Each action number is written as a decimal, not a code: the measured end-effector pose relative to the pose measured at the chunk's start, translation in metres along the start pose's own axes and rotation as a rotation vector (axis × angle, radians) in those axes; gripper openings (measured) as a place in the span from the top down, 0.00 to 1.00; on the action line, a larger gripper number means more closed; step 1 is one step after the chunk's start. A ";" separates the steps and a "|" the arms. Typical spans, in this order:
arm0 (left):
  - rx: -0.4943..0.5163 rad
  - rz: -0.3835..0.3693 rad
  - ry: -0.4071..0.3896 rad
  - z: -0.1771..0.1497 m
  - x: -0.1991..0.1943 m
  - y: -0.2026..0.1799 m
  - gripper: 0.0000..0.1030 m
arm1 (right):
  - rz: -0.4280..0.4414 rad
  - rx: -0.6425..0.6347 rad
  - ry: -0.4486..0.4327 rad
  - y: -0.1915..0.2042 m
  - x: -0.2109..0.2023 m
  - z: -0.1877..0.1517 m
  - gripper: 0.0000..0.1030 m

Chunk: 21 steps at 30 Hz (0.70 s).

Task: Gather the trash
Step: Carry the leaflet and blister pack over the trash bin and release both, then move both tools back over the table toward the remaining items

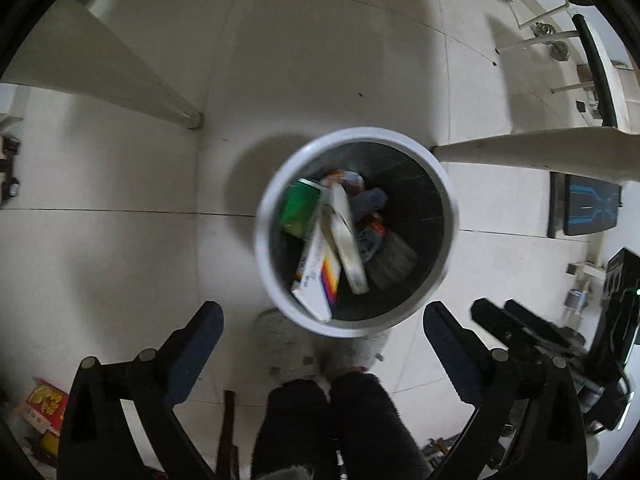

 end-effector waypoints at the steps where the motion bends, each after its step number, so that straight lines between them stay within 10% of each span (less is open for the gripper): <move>1: -0.001 0.026 -0.013 -0.004 -0.008 0.000 0.01 | -0.009 -0.010 -0.007 0.002 -0.004 -0.001 0.04; 21: 0.019 0.184 -0.107 -0.073 -0.141 -0.025 0.01 | -0.114 -0.094 -0.111 0.018 -0.173 -0.077 0.03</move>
Point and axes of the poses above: each gripper's, at about its wrist camera, not at the fingertips, and x roughly the way its jaws point, y to its left, z to its top, the point moved 4 cm from there along x, roughly the way its jaws point, and after that the axes turned 14 degrees about x, right-handed, at the moved point
